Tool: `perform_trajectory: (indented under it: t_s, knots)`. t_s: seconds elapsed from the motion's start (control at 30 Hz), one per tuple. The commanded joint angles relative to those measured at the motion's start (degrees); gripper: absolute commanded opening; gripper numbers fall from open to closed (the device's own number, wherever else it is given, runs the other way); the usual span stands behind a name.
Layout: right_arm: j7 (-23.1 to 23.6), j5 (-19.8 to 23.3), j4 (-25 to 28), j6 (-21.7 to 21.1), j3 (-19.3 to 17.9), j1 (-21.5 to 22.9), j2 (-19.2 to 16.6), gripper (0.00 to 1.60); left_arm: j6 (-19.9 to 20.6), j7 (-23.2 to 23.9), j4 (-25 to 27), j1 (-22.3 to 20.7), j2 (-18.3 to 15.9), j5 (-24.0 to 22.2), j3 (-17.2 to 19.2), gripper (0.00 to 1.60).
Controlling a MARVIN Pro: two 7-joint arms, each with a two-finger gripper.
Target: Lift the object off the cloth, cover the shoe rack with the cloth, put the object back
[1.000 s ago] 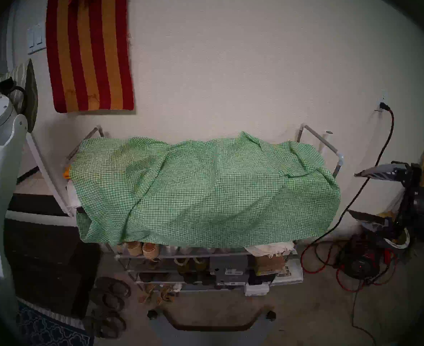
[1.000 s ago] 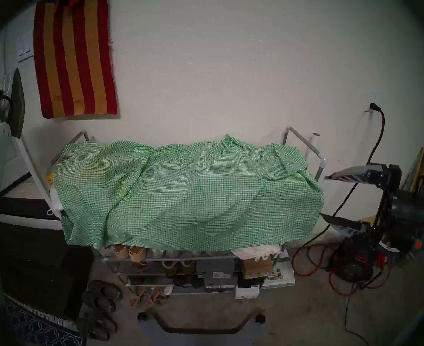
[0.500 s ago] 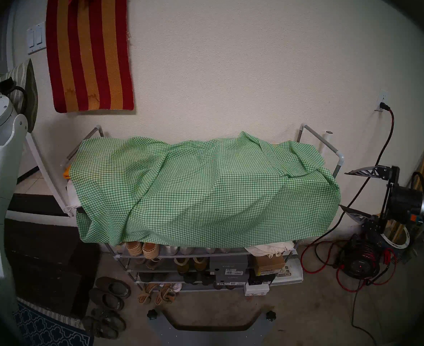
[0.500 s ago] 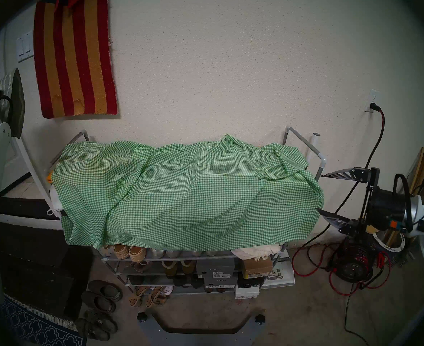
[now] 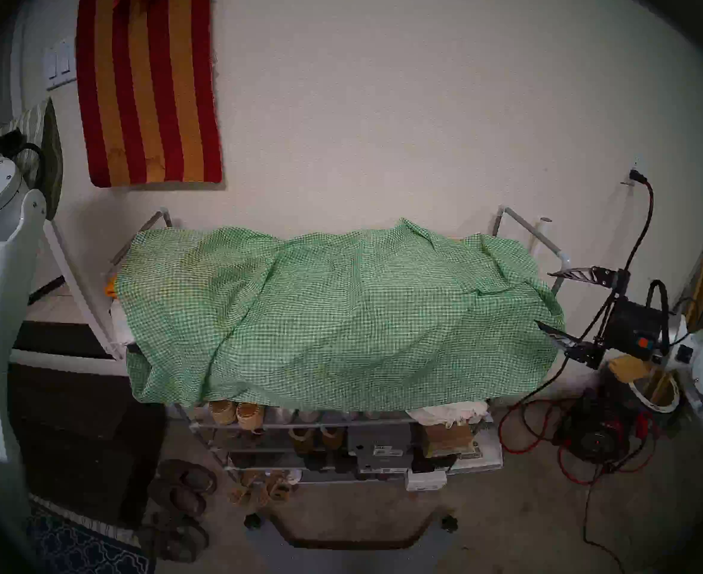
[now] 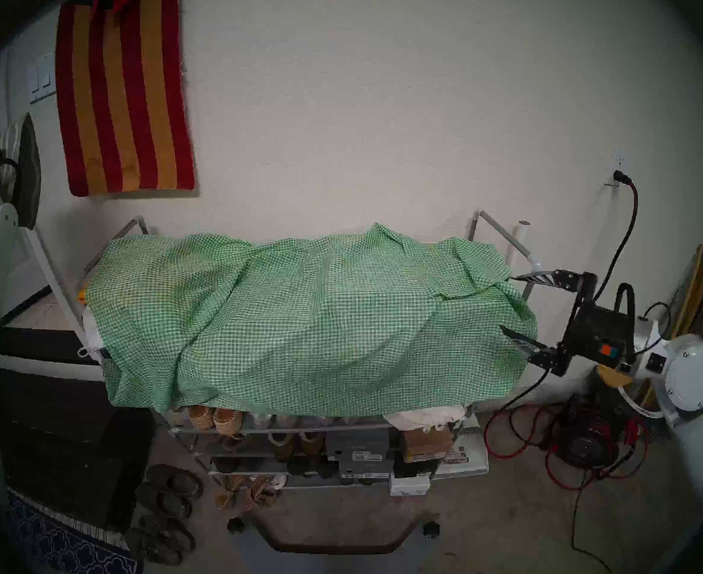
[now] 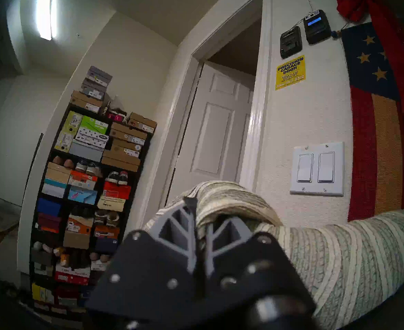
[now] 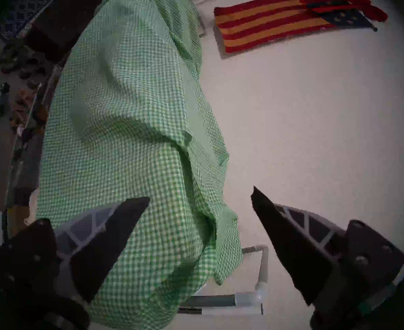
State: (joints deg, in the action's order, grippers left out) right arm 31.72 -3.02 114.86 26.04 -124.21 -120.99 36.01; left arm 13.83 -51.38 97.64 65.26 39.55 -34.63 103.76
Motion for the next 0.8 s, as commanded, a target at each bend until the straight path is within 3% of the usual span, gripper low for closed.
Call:
perform_trajectory:
  t_s: [0.0, 0.4, 0.77]
  knots:
    - [-5.5, -1.5, -1.8, -1.2, 7.0, 6.0, -2.5, 1.6, -0.1, 0.1, 0.3, -0.1, 0.0, -0.1, 0.2, 0.0]
    - [-7.7, -3.3, -4.6, -0.8, 11.4, 9.3, -3.7, 1.6, -0.1, 0.2, 0.3, -0.1, 0.0, -0.1, 0.2, 0.0]
    - [-5.5, -1.5, -5.6, -2.1, 11.2, 9.6, -5.5, 1.6, -0.1, 0.2, 0.3, -0.1, 0.1, -0.1, 0.2, 0.0]
